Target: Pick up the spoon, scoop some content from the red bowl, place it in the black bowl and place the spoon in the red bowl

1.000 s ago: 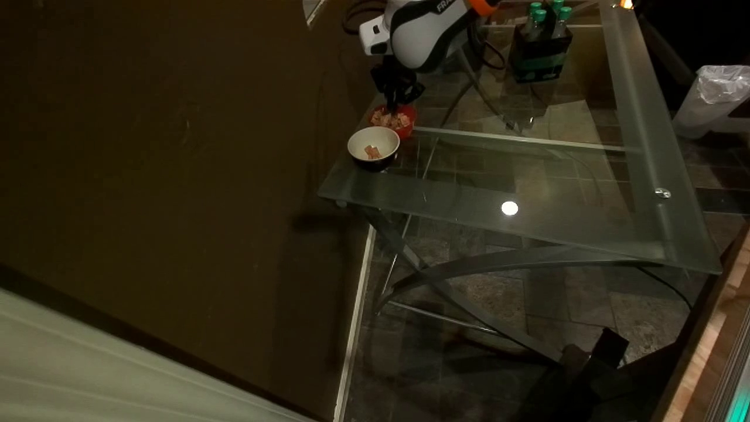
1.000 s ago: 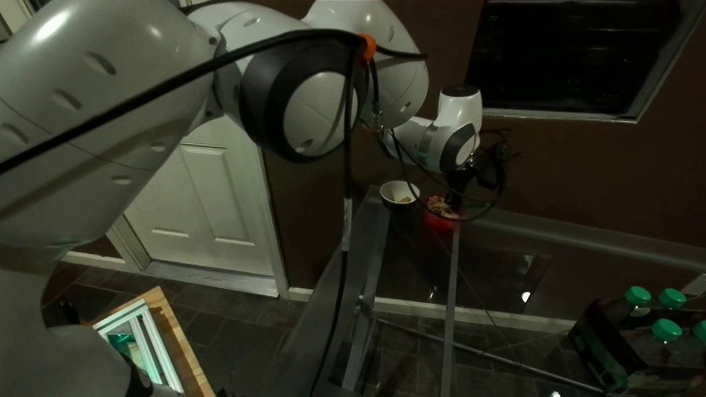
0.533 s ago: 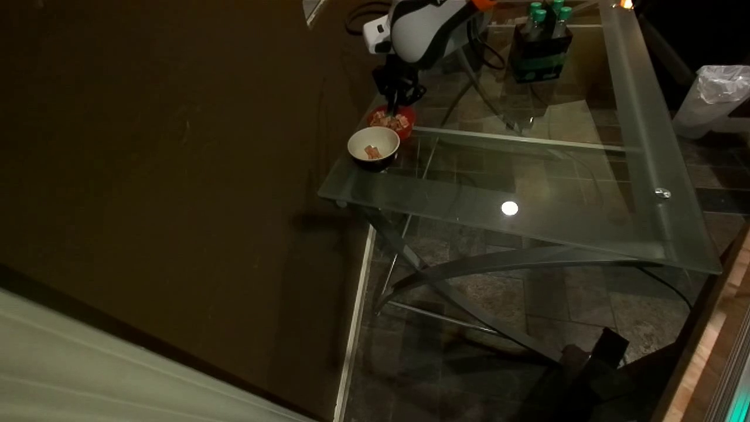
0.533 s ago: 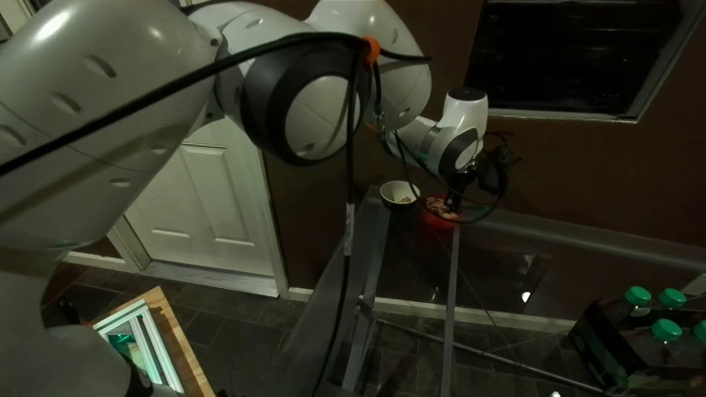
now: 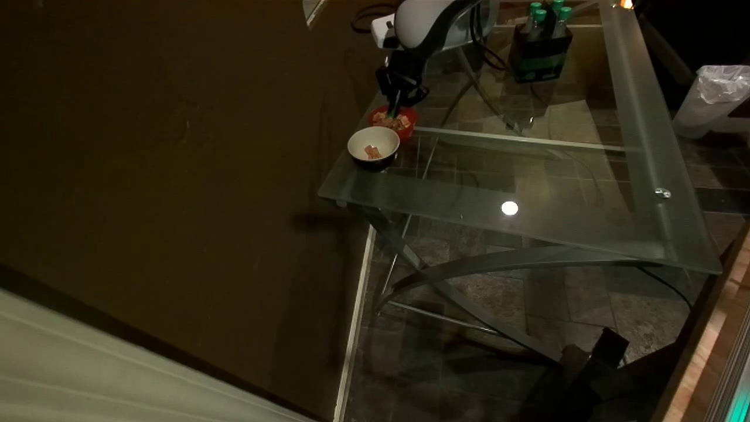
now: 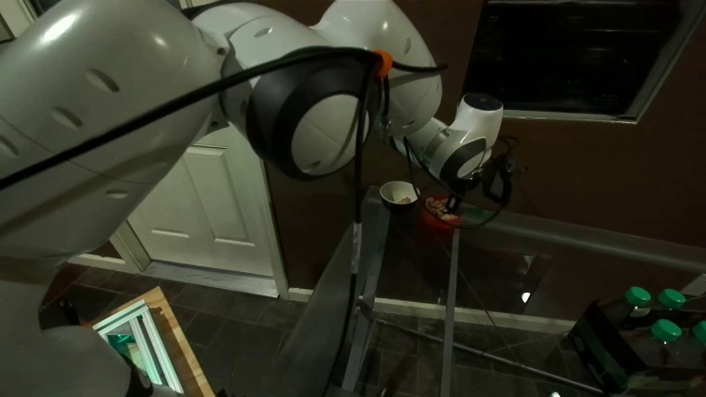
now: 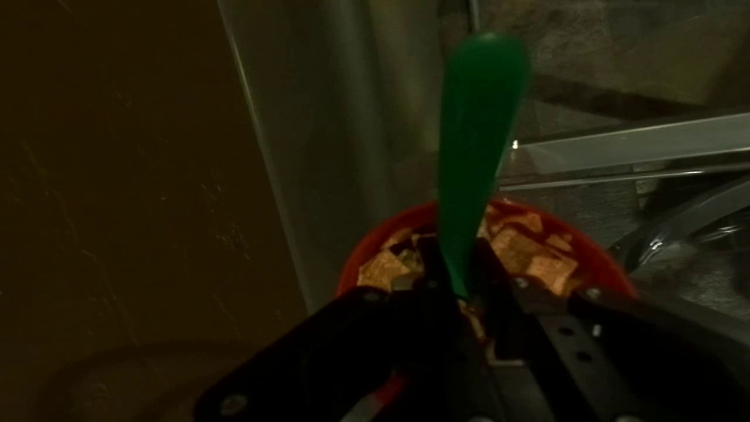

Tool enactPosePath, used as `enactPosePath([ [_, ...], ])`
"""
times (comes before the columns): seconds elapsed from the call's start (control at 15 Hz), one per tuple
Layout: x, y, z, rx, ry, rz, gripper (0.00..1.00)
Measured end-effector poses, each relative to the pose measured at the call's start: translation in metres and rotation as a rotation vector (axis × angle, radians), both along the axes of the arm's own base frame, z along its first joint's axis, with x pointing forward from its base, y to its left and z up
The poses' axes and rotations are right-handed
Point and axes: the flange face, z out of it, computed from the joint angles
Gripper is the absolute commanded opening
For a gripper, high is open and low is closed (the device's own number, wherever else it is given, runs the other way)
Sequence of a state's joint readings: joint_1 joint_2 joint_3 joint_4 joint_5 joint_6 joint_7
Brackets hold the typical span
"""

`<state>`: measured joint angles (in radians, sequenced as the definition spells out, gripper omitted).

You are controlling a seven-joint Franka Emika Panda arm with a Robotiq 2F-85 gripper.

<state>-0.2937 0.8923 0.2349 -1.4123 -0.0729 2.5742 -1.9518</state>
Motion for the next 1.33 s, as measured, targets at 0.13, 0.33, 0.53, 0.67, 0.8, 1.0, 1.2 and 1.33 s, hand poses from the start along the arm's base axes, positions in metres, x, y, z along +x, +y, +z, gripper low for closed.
enactPosePath([
  [0.13, -0.001, -0.003, -0.002, 0.034, 0.001, 0.010, 0.04],
  [0.33, -0.002, -0.009, -0.002, 0.064, 0.005, 0.016, 0.04],
  [0.53, -0.003, -0.013, -0.002, 0.077, 0.008, 0.017, 0.04],
  [0.67, -0.004, -0.015, -0.002, 0.084, 0.010, 0.014, 0.04],
  [0.8, -0.004, -0.016, -0.002, 0.089, 0.011, 0.017, 0.04],
  [1.0, -0.005, -0.019, -0.003, 0.094, 0.011, 0.023, 0.04],
  [1.2, -0.005, -0.021, -0.002, 0.094, 0.013, 0.026, 0.04],
  [1.33, -0.006, -0.023, -0.002, 0.095, 0.016, 0.031, 0.04],
])
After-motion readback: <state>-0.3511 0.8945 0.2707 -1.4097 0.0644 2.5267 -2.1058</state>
